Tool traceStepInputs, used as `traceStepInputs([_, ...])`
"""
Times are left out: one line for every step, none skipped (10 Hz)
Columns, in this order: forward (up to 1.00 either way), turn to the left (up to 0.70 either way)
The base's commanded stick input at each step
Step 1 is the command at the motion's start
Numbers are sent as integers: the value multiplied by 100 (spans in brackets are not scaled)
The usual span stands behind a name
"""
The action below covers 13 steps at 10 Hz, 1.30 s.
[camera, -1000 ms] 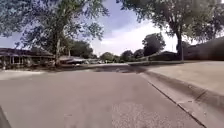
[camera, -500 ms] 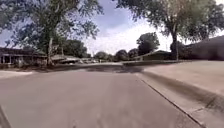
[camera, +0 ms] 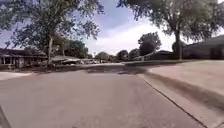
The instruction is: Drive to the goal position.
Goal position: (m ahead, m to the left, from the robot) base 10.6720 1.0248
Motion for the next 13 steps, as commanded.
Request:
traceStepInputs([70, 3])
traceStepInputs([70, 3])
traceStepInputs([70, 3])
traceStepInputs([70, 3])
traceStepInputs([70, 3])
traceStepInputs([70, 3])
traceStepInputs([70, 3])
traceStepInputs([70, 3])
traceStepInputs([70, 3])
traceStepInputs([70, 3])
traceStepInputs([70, 3])
traceStepInputs([70, 3])
traceStepInputs([70, 3])
